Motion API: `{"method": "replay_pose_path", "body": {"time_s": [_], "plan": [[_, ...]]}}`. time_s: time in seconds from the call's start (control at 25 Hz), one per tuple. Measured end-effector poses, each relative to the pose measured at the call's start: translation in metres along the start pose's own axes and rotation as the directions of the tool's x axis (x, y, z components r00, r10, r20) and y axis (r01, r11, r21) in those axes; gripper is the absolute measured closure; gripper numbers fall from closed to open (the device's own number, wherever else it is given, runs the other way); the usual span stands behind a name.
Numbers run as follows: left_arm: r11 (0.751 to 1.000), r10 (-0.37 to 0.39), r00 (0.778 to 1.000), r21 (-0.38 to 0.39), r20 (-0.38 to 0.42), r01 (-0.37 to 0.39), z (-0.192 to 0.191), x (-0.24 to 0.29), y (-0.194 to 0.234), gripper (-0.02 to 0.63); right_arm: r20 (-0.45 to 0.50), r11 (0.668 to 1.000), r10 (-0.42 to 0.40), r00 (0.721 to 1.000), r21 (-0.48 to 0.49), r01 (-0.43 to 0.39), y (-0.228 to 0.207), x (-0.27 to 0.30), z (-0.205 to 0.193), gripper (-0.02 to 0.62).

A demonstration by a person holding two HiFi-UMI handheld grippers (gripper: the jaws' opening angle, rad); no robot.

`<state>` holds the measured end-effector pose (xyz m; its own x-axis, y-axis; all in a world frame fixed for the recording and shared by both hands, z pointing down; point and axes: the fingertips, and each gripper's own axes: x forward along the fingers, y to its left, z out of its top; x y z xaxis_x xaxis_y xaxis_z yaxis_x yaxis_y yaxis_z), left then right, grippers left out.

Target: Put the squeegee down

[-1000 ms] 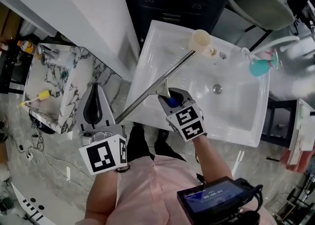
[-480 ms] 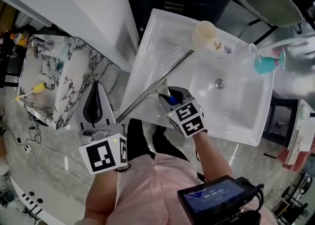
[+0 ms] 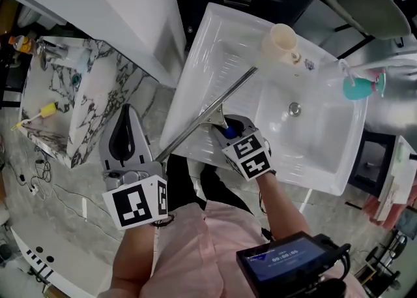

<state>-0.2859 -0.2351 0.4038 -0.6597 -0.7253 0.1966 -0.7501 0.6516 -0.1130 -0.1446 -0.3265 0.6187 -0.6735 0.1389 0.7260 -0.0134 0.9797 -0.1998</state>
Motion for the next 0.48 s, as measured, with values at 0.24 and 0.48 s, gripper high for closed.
{"method": "replay_pose_path", "body": {"time_s": [0.24, 0.48], "plan": [[1.0, 0.003, 1.0, -0.021, -0.017, -0.003, -0.009, 0.004, 0.001, 0.597, -0.035, 1.0, 0.006, 0.999, -0.011, -0.007, 0.0, 0.004, -0.003, 0.485], [1.0, -0.002, 1.0, -0.027, -0.018, 0.002, -0.011, 0.006, -0.002, 0.597, -0.1, 0.999, 0.0, 0.995, -0.034, -0.004, -0.002, 0.009, -0.012, 0.469]]}}
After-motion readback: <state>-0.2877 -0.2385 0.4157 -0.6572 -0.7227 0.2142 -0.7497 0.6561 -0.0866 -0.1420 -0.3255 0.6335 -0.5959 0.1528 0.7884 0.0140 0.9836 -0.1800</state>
